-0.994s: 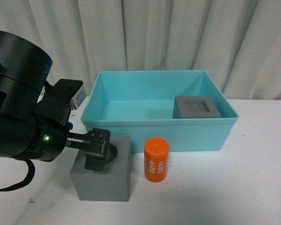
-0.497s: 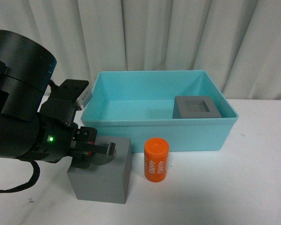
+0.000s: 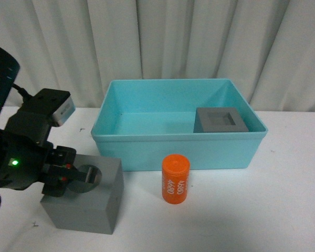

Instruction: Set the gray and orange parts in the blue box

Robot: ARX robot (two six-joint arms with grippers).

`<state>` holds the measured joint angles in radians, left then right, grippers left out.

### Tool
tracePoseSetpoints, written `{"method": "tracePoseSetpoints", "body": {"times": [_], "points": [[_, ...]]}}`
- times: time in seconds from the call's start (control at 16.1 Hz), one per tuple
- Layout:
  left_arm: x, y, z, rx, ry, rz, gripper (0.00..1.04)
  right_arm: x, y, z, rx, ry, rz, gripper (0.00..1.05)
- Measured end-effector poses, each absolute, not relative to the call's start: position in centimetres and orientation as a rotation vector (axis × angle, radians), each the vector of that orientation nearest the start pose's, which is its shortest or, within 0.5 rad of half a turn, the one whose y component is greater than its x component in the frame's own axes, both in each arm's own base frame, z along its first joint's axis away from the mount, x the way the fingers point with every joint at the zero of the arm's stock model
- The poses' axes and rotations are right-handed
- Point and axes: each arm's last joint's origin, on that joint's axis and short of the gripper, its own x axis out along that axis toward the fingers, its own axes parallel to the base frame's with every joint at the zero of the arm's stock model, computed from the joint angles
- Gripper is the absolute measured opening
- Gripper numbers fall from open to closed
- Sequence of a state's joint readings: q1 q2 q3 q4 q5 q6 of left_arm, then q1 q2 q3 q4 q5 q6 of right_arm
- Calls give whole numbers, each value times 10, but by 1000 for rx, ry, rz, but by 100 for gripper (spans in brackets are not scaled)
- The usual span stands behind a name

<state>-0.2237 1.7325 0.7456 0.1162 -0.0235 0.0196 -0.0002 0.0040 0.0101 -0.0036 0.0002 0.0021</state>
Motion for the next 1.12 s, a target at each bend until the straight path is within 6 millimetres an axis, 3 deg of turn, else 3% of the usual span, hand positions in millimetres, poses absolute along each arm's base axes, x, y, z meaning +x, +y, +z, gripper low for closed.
{"method": "tracePoseSetpoints", "body": {"times": [0.12, 0.31, 0.44, 0.62, 0.81, 0.99, 1.12], "points": [[294, -58, 135, 148, 836, -186, 22, 97, 0, 166, 2, -3, 0, 98], [283, -55, 177, 150, 736, -196, 22, 97, 0, 166, 2, -3, 0, 98], [288, -72, 211, 148, 646, -235, 22, 97, 0, 166, 2, -3, 0, 98], [304, -120, 254, 148, 550, -329, 22, 97, 0, 166, 2, -3, 0, 98], [340, -168, 258, 126, 591, -389, 22, 97, 0, 166, 2, -3, 0, 98], [377, -188, 245, 93, 650, -333, 21, 97, 0, 166, 2, -2, 0, 98], [398, -190, 240, 63, 680, -284, 21, 97, 0, 166, 2, -3, 0, 98]]}}
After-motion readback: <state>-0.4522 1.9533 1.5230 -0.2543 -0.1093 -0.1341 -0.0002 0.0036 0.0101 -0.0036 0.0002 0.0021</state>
